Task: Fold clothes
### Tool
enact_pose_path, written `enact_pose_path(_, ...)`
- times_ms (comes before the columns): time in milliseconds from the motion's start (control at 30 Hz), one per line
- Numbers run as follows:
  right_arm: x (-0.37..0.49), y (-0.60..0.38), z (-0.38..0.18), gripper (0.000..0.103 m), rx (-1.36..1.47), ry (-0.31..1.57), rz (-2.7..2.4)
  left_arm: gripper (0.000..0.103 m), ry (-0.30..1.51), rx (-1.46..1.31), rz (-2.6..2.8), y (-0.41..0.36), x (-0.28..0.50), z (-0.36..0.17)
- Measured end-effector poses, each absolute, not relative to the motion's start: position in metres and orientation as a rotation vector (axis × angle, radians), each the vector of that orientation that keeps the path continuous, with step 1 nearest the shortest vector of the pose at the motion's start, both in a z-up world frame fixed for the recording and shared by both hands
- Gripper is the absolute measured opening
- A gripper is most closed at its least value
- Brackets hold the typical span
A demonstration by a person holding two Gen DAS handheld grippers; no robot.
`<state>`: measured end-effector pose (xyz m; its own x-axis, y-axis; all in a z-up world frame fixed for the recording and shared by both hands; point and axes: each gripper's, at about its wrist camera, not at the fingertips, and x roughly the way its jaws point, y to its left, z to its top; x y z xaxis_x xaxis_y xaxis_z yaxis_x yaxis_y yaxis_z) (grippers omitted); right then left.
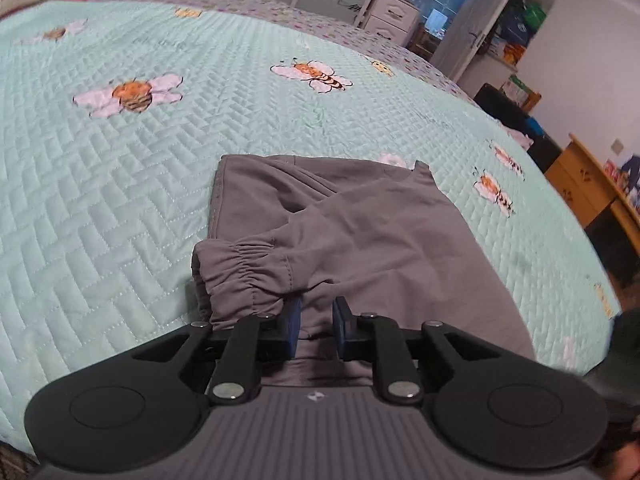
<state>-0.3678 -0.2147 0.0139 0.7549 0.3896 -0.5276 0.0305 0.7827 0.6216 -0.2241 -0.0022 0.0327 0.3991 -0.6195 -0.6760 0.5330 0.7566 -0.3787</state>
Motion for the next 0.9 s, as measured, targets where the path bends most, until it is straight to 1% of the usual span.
enact_pose_path(100,-0.369,-0.22,0.012,0.019,0.688,0.688,0.231,0.02,0.884,-0.143,-0.734,0.005,-0.231,0.038)
enact_pose_path(200,-0.371,-0.224,0.015,0.02,0.678,0.694,0.264,0.023,0.865,-0.187,-0.725,0.016,-0.238,0.043)
enact_pose_path(300,-0.377,-0.23,0.014,0.027,0.704,0.688,0.276,0.028,0.847,-0.246,-0.695,0.031,-0.245,0.047)
enact_pose_path(367,-0.383,-0.232,0.015,0.032,0.717,0.676,0.283,0.034,0.844,-0.282,-0.657,0.041,-0.248,0.048)
enact_pose_path(433,-0.388,-0.236,0.016,0.041,0.731,0.665,0.284,0.036,0.84,-0.318,-0.618,0.05,-0.25,0.048)
enact_pose_path(500,-0.394,-0.241,0.016,0.041,0.75,0.654,0.276,0.038,0.837,-0.354,-0.578,0.059,-0.252,0.048)
enact_pose_path(633,-0.407,-0.254,0.019,0.043,0.782,0.623,0.253,0.048,0.858,-0.39,-0.551,0.065,-0.249,0.046)
enact_pose_path(667,-0.41,-0.257,0.021,0.045,0.782,0.614,0.244,0.048,0.864,-0.393,-0.547,0.066,-0.249,0.045)
enact_pose_path(700,-0.413,-0.26,0.022,0.051,0.783,0.605,0.235,0.048,0.865,-0.392,-0.552,0.065,-0.249,0.045)
enact_pose_path(733,-0.417,-0.263,0.024,0.054,0.782,0.597,0.225,0.049,0.863,-0.383,-0.561,0.064,-0.25,0.045)
enact_pose_path(900,-0.434,-0.284,0.031,0.054,0.761,0.543,0.113,0.051,0.874,-0.359,-0.509,0.065,-0.245,0.04)
